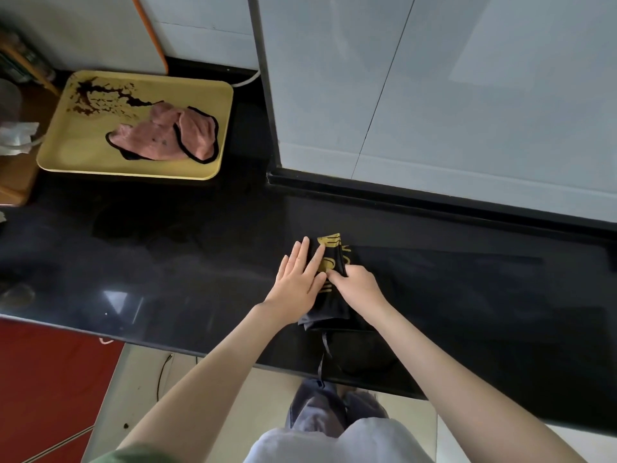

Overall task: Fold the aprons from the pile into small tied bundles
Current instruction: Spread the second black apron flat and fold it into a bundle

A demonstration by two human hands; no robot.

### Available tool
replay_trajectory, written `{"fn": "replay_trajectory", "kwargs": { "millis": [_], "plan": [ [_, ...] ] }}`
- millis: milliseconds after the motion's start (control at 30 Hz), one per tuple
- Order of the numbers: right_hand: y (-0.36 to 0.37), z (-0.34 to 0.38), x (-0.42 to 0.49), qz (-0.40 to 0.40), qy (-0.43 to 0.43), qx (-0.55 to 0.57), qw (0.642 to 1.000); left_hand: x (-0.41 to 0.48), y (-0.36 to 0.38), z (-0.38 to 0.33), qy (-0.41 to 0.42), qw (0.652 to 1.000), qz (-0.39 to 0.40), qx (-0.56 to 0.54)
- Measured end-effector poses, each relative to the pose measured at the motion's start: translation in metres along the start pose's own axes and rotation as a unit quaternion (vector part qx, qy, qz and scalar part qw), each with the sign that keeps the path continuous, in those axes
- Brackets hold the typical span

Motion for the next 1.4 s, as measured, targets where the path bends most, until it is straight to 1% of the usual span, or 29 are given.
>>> {"fn": "replay_trajectory", "kwargs": {
  "millis": [67, 133, 200, 267, 300, 333, 400, 467, 533, 567, 600, 633, 667, 733, 767, 800, 867, 933, 1033, 1067, 1133, 1233, 1333, 1400],
  "plan": [
    [-0.001, -0.007, 0.000, -0.005, 0.003, -0.006, 1.000, 0.002, 0.007, -0.001, -0.017, 0.998, 0.007, 0.065],
    [0.002, -0.017, -0.001, 0.021, 0.008, 0.072, 0.997, 0.005, 0.011, -0.003, -0.024, 0.997, 0.005, 0.067],
    [0.002, -0.024, -0.004, 0.034, 0.006, 0.178, 0.983, 0.006, 0.010, -0.006, -0.008, 1.000, -0.014, -0.010],
    [-0.006, -0.030, -0.006, 0.013, 0.011, 0.277, 0.961, 0.002, 0.008, -0.013, 0.045, 0.990, -0.020, -0.131],
    [-0.012, -0.033, -0.005, -0.001, 0.016, 0.321, 0.947, -0.001, 0.007, -0.017, 0.072, 0.982, -0.013, -0.174],
    [-0.018, -0.035, -0.005, -0.012, 0.023, 0.355, 0.934, -0.004, 0.008, -0.021, 0.091, 0.980, -0.004, -0.177],
    [-0.027, -0.039, -0.003, -0.020, 0.034, 0.399, 0.916, -0.006, 0.012, -0.023, 0.093, 0.991, -0.009, -0.099],
    [-0.031, -0.039, 0.000, -0.004, 0.030, 0.433, 0.901, -0.004, 0.011, -0.022, 0.063, 0.996, -0.054, -0.030],
    [-0.032, -0.037, 0.002, 0.017, 0.014, 0.468, 0.884, -0.002, 0.006, -0.025, 0.037, 0.994, -0.097, -0.029],
    [-0.033, -0.037, 0.003, 0.024, 0.006, 0.475, 0.880, 0.000, 0.004, -0.027, 0.025, 0.994, -0.095, -0.045],
    [-0.033, -0.038, 0.003, 0.024, 0.005, 0.465, 0.885, 0.002, 0.004, -0.027, 0.007, 0.994, -0.084, -0.063],
    [-0.034, -0.039, 0.003, 0.012, 0.010, 0.427, 0.904, 0.004, 0.004, -0.026, -0.013, 0.995, -0.077, -0.066],
    [-0.037, -0.040, 0.003, -0.005, 0.017, 0.364, 0.931, 0.005, 0.003, -0.027, -0.028, 0.996, -0.077, -0.046],
    [-0.044, -0.040, 0.004, -0.042, 0.015, 0.207, 0.977, 0.007, 0.002, -0.032, -0.026, 0.996, -0.081, 0.037],
    [-0.046, -0.038, 0.005, -0.059, 0.007, 0.136, 0.989, 0.008, 0.004, -0.034, -0.011, 0.993, -0.080, 0.081],
    [-0.049, -0.038, 0.007, -0.074, -0.003, 0.088, 0.993, 0.008, 0.006, -0.035, 0.008, 0.989, -0.086, 0.122],
    [-0.050, -0.041, 0.008, -0.092, -0.014, 0.055, 0.994, 0.006, 0.010, -0.035, 0.056, 0.975, -0.111, 0.182],
    [-0.049, -0.042, 0.009, -0.093, -0.017, 0.034, 0.995, 0.003, 0.013, -0.029, 0.104, 0.966, -0.119, 0.206],
    [-0.051, -0.042, 0.011, -0.101, -0.015, 0.043, 0.994, 0.002, 0.022, -0.023, 0.156, 0.952, -0.055, 0.257],
    [-0.054, -0.041, 0.012, -0.114, -0.012, 0.034, 0.993, 0.002, 0.024, -0.022, 0.161, 0.949, -0.040, 0.268],
    [-0.063, -0.039, 0.014, -0.146, -0.016, -0.034, 0.988, 0.003, 0.028, -0.017, 0.156, 0.948, -0.024, 0.278],
    [-0.070, -0.037, 0.016, -0.164, -0.009, -0.118, 0.979, 0.002, 0.031, -0.018, 0.149, 0.953, -0.021, 0.261],
    [-0.073, -0.034, 0.019, -0.187, -0.010, -0.160, 0.969, 0.004, 0.030, -0.035, 0.194, 0.950, -0.010, 0.244],
    [-0.073, -0.032, 0.020, -0.206, -0.016, -0.175, 0.963, 0.010, 0.025, -0.045, 0.198, 0.951, -0.007, 0.239]
  ]
}}
Point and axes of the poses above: each hand's wrist, its own x-axis towards the middle knuckle, its own y-axis out of the palm, z = x × y, the point moved 6 cm from there along x, towards the middle knuckle, and after that the axes turned 10 degrees about z, right-handed, at the moved point
